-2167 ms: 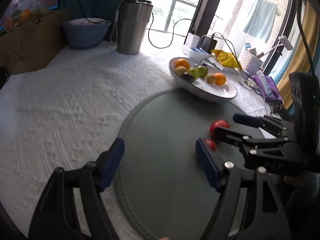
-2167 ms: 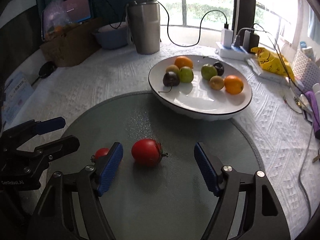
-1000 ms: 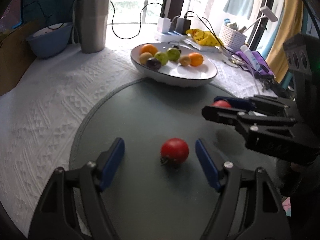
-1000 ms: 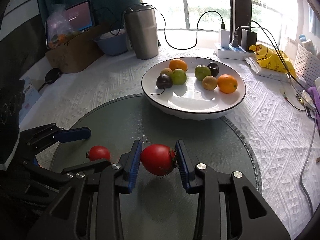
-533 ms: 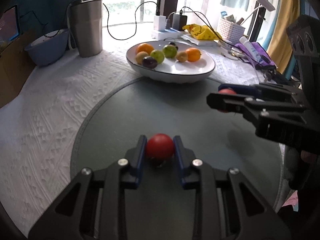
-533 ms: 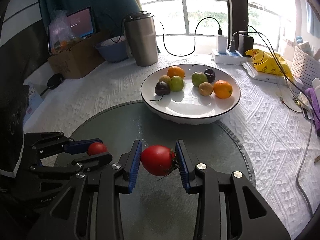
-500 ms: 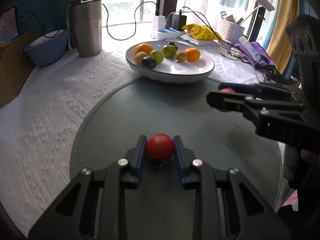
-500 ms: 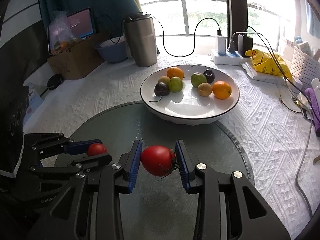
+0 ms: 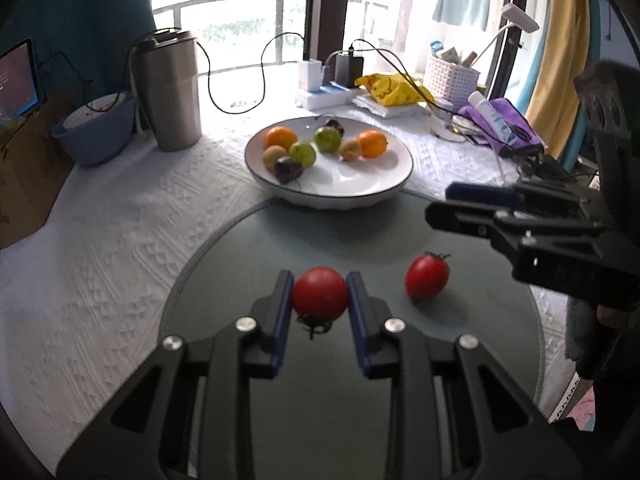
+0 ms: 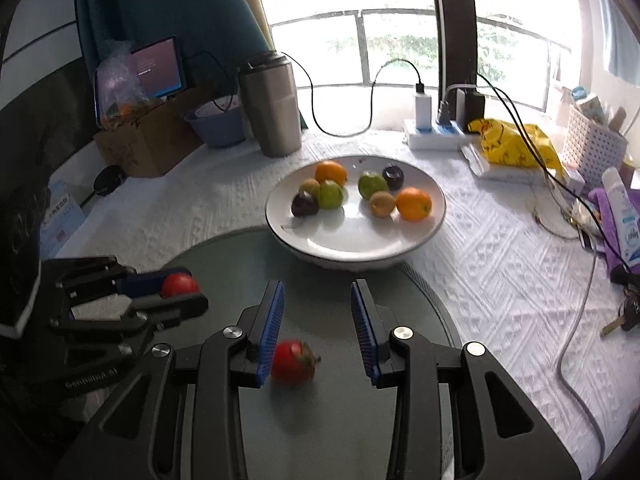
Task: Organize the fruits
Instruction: 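Carry small tomato with left gripper while right gripper carries large tomato to plate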
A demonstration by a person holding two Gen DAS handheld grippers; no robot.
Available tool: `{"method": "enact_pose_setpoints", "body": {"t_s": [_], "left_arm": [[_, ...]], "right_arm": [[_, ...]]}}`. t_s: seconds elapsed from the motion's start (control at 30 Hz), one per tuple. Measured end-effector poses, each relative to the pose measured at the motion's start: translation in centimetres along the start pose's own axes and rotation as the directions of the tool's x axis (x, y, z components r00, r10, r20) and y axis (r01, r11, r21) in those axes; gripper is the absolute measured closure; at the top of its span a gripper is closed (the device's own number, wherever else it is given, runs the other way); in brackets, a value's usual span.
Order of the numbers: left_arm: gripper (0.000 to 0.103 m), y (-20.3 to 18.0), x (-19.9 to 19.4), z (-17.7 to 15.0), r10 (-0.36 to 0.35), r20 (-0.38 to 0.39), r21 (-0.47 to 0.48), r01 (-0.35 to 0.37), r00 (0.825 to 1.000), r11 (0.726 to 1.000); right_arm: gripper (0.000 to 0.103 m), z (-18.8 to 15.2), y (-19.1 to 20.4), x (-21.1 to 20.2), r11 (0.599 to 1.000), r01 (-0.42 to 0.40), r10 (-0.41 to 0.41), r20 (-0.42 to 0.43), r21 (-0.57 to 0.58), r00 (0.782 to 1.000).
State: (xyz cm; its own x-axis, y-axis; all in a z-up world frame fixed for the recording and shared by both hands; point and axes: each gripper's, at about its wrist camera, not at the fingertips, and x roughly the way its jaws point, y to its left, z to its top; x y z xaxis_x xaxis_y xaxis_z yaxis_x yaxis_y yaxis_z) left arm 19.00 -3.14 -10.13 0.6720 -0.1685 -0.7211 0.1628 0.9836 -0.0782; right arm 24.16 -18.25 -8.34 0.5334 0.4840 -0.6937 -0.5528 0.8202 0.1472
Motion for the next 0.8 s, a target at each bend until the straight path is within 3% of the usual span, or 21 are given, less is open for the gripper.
{"method": "enact_pose_setpoints", "body": {"t_s": [0.3,0.5,0.67,0.73,0.8], "left_arm": [[0.075,-0.3,0.0,-0.9,-0.017,-0.011,-0.003,0.017,1.000,1.000],[0.075,0.3,-0.3,-0.8,-0.009,-0.001,-0.013,0.009,1.000,1.000],[0.075,0.4,-0.2,-0.8,-0.015,0.001,-0.014,0.015,1.000,1.000],[0.075,0.4,-0.2,-0.7,-0.016,0.003,-0.014,0.016,1.000,1.000],[0.075,0.3,-0.3,-0.6,-0.016,0.007,-0.012,0.016,1.000,1.000]], "right_arm": [[0.065,-1.5,0.7,2.0,1.000,-0.016,0.017,-0.073,0.017,0.997],[0.057,-1.9,0.7,3.1,0.999,-0.025,0.027,-0.110,0.020,0.994],[0.057,-2.3,0.9,3.3,0.999,-0.037,0.038,-0.125,0.006,0.991],[0.065,-2.3,0.8,3.1,0.999,-0.047,0.047,-0.123,0.009,0.991],[0.065,-2.2,0.8,3.1,0.999,-0.036,0.036,-0.120,0.003,0.992]]}}
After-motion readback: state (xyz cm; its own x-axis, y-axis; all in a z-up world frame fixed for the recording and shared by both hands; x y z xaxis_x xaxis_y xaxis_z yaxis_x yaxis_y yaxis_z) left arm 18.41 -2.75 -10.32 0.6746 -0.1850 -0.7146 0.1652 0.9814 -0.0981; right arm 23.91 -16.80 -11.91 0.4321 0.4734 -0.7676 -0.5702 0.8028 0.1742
